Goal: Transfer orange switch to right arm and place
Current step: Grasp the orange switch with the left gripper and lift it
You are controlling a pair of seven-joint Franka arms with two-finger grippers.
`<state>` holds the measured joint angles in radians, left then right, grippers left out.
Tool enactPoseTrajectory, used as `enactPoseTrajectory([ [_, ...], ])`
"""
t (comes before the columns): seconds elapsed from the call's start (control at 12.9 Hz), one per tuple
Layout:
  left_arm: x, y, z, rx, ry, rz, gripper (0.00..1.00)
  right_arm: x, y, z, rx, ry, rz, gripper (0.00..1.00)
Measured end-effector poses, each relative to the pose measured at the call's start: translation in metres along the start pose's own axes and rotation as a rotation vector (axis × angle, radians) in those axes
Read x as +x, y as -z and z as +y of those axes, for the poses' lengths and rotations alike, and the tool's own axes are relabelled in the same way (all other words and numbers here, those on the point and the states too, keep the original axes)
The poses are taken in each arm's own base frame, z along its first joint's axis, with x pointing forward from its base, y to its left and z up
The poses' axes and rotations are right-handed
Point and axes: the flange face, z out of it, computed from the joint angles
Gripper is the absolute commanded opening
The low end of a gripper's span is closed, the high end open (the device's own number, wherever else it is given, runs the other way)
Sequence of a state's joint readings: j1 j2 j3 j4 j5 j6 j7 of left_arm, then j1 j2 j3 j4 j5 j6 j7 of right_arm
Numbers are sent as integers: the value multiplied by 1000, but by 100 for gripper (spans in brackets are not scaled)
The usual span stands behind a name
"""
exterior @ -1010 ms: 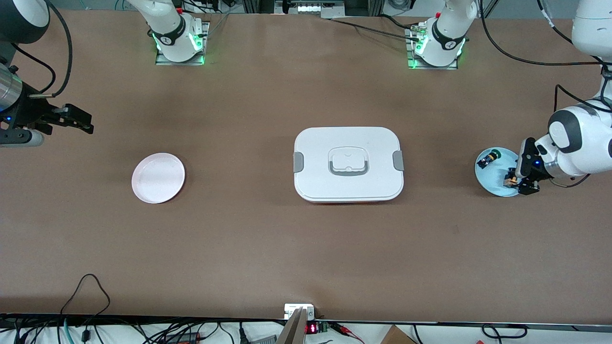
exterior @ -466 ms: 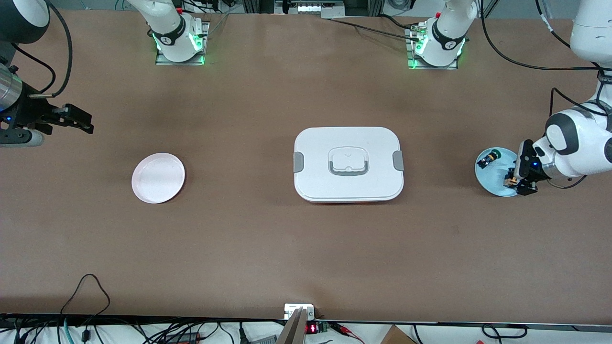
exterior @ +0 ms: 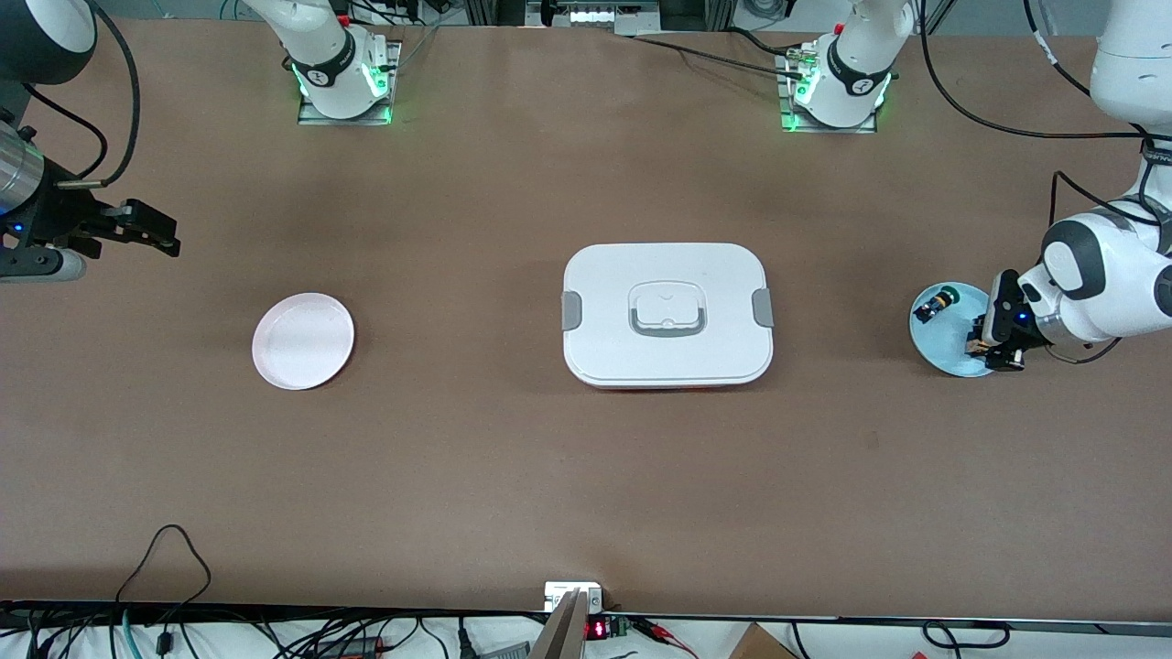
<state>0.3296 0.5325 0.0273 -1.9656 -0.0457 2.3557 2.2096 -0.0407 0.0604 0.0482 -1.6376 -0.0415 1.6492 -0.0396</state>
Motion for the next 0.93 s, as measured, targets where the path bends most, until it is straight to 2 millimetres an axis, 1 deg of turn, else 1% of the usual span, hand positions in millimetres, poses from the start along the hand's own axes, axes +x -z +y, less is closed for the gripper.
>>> enactPoseTrajectory([
  [0.23, -2, 8, -6, 30, 22, 13, 0, 2, -5, -6, 1, 14, -10, 100],
  [0.31, -1, 11, -8, 48, 53, 46, 0, 3, -5, -7, 1, 15, -11, 100],
  [0.39, 3, 11, -10, 59, 85, 98, 0, 3, -5, -6, 1, 15, -11, 100],
  [0.47, 11, 13, -14, 69, 108, 157, 0, 3, -6, -6, 1, 14, -11, 100],
  [0.54, 26, 16, -21, 81, 126, 227, 0, 3, -6, -6, 1, 14, -11, 100],
  [0.62, 47, 21, -31, 95, 141, 314, 0, 3, -6, -7, 5, 14, -11, 100],
  [0.78, 101, 34, -51, 122, 165, 513, 0, 3, -7, -10, 37, 12, -14, 100],
  [0.93, 158, 43, -69, 135, 186, 737, 0, 6, -14, -13, 52, 14, -26, 100],
])
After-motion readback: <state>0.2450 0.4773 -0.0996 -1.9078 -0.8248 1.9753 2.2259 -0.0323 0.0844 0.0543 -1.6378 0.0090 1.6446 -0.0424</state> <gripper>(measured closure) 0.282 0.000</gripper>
